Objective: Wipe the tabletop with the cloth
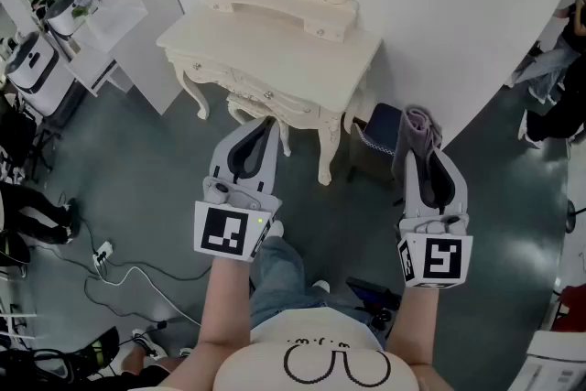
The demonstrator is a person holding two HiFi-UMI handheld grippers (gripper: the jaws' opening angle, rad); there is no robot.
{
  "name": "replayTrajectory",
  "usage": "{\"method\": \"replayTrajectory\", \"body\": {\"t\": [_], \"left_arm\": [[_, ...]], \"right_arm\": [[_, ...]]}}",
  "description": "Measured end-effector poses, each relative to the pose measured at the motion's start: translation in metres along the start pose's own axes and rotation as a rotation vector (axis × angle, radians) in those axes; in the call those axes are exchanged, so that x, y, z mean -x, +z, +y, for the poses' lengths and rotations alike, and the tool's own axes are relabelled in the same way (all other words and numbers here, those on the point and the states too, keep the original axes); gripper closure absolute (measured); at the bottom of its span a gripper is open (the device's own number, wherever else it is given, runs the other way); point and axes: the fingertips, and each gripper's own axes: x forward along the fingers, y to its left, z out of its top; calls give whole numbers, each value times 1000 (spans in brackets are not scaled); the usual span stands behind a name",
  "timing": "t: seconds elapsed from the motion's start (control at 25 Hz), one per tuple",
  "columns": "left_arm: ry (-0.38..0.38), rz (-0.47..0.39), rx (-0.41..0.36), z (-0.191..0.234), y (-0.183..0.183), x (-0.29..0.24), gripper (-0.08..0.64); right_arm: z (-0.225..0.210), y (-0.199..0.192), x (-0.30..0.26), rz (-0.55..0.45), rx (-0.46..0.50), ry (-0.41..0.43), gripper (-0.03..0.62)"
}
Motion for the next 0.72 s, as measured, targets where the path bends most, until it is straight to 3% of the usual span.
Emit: {"method": "replayTrajectory", "body": {"t": [0.4, 0.72], "left_arm": [[0, -55, 0, 77, -4, -48, 561], [-23, -39, 49, 164, -39, -110, 561]], "right_arm": [[10, 4, -81, -14, -13, -44, 511], [27, -2, -179, 11, -43, -81, 511]]}}
